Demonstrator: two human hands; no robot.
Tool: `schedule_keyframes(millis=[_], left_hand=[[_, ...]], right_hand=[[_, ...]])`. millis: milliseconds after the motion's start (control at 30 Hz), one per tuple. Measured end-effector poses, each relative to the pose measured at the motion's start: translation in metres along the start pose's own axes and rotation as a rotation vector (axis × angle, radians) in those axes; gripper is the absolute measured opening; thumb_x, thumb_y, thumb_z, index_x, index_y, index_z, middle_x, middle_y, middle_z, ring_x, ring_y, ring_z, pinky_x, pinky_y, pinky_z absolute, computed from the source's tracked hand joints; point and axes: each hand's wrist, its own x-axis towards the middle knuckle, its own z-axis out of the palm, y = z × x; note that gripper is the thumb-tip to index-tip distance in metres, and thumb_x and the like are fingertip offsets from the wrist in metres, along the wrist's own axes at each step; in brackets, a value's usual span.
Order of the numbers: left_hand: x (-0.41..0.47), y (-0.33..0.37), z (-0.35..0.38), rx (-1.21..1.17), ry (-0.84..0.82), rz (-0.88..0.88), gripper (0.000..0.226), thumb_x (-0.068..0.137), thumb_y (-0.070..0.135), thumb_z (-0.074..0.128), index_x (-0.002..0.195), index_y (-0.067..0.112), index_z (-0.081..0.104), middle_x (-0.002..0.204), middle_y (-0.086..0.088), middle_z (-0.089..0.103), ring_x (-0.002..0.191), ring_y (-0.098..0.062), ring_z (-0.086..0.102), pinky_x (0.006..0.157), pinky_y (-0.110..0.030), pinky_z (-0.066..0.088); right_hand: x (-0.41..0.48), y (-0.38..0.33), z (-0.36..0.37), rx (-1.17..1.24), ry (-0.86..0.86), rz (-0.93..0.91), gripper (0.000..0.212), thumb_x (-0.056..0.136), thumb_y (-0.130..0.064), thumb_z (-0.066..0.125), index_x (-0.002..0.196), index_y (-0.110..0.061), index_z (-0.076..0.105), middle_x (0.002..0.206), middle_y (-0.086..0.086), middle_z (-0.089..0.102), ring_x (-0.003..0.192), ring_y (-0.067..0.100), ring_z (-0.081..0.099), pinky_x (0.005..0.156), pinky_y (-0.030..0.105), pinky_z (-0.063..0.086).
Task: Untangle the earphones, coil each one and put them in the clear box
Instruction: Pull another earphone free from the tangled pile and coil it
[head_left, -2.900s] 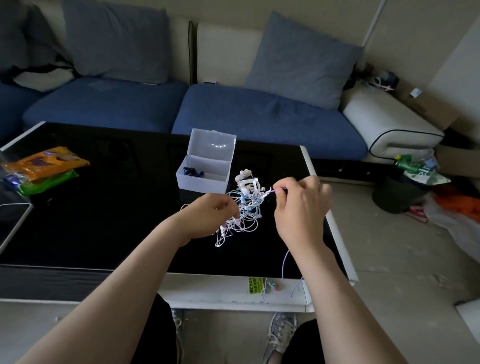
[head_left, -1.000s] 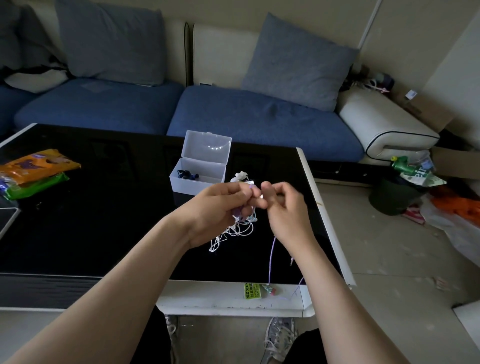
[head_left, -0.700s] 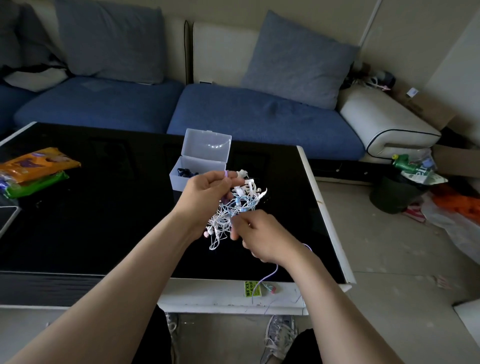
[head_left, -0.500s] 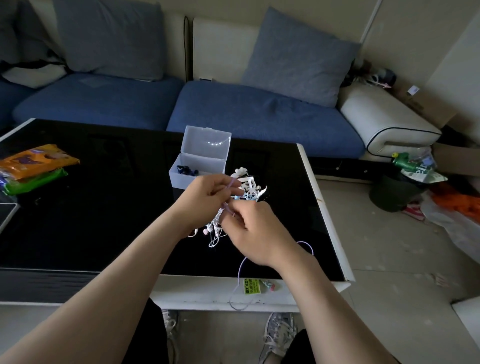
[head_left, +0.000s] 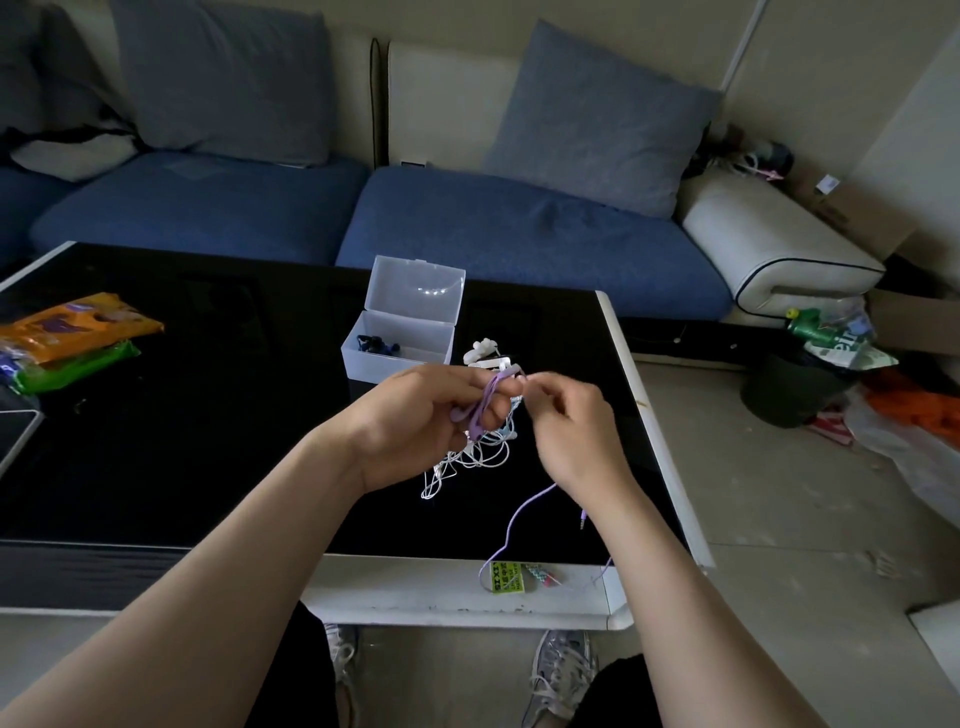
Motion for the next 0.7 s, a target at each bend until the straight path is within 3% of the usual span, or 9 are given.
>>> schedule_keyframes(millis=[67, 133, 233, 333, 467, 533, 600, 700], left_hand=[[0.0, 0.001, 0.003, -0.072, 0.013, 0.005, 0.038, 0.102, -0.002, 0.037, 0.122, -0.006, 0.069, 0.093, -0.007, 0.07, 0.075, -0.01, 0.062, 0.065, -0.018, 0.048], [0.003, 0.0, 0.002, -0.126, 0.071, 0.023, 0.037, 0.104, -0.001, 0.038, 0.128, -0.009, 0.065, 0.105, -0.01, 0.074, 0.081, -0.01, 0.067, 0.067, -0.018, 0.051], [0.008, -0.004, -0.004, -0.038, 0.205, 0.091, 0.032, 0.106, 0.001, 0.042, 0.119, 0.002, 0.071, 0.115, -0.011, 0.078, 0.088, -0.012, 0.066, 0.083, -0.026, 0.046], [0.009, -0.008, -0.007, 0.158, 0.29, 0.188, 0.035, 0.109, -0.001, 0.04, 0.114, 0.012, 0.071, 0.113, -0.008, 0.08, 0.089, -0.011, 0.068, 0.083, -0.027, 0.05], [0.008, -0.014, -0.012, 0.473, 0.309, 0.195, 0.033, 0.11, 0.001, 0.041, 0.122, 0.011, 0.071, 0.111, -0.002, 0.08, 0.1, -0.017, 0.068, 0.083, -0.022, 0.056], [0.007, -0.016, -0.014, 0.588, 0.24, 0.168, 0.031, 0.108, 0.002, 0.045, 0.119, 0.012, 0.072, 0.103, -0.013, 0.077, 0.092, -0.018, 0.065, 0.084, -0.027, 0.054], [0.005, -0.015, -0.014, 0.638, 0.174, 0.13, 0.032, 0.104, 0.0, 0.046, 0.11, 0.011, 0.075, 0.089, -0.008, 0.074, 0.083, -0.014, 0.058, 0.08, -0.032, 0.047], [0.002, -0.01, -0.011, 0.552, 0.101, 0.06, 0.038, 0.102, -0.002, 0.041, 0.105, 0.008, 0.077, 0.084, -0.002, 0.073, 0.079, -0.014, 0.055, 0.076, -0.031, 0.041]], right_hand=[[-0.003, 0.0, 0.005, -0.088, -0.116, 0.045, 0.026, 0.108, -0.03, 0.055, 0.103, -0.026, 0.08, 0.076, -0.005, 0.068, 0.065, 0.008, 0.061, 0.054, 0.016, 0.04], [-0.007, -0.001, 0.009, -0.182, -0.214, 0.029, 0.027, 0.108, -0.028, 0.053, 0.097, -0.025, 0.077, 0.068, -0.003, 0.064, 0.057, 0.013, 0.057, 0.052, 0.022, 0.039], [-0.016, -0.007, 0.014, -0.32, -0.393, -0.018, 0.033, 0.108, -0.03, 0.049, 0.084, -0.016, 0.066, 0.062, 0.001, 0.054, 0.058, 0.024, 0.056, 0.056, 0.033, 0.046], [-0.027, -0.018, 0.017, -0.288, -0.51, -0.087, 0.038, 0.108, -0.033, 0.047, 0.081, -0.009, 0.059, 0.067, 0.015, 0.059, 0.064, 0.036, 0.065, 0.063, 0.05, 0.059], [-0.028, -0.032, 0.014, -0.103, -0.373, -0.166, 0.035, 0.101, -0.026, 0.055, 0.072, -0.006, 0.059, 0.052, 0.003, 0.046, 0.049, 0.03, 0.052, 0.051, 0.044, 0.049], [-0.025, -0.034, 0.008, -0.024, -0.246, -0.229, 0.032, 0.097, -0.022, 0.058, 0.074, -0.001, 0.067, 0.054, 0.004, 0.045, 0.05, 0.013, 0.042, 0.05, 0.036, 0.04], [-0.02, -0.032, 0.002, 0.064, -0.105, -0.242, 0.029, 0.096, -0.019, 0.061, 0.074, -0.004, 0.071, 0.057, 0.007, 0.054, 0.056, 0.005, 0.042, 0.053, 0.032, 0.035], [-0.012, -0.023, -0.006, 0.168, 0.058, -0.166, 0.027, 0.095, -0.023, 0.062, 0.073, -0.01, 0.072, 0.065, 0.012, 0.063, 0.06, 0.018, 0.052, 0.057, 0.038, 0.041]])
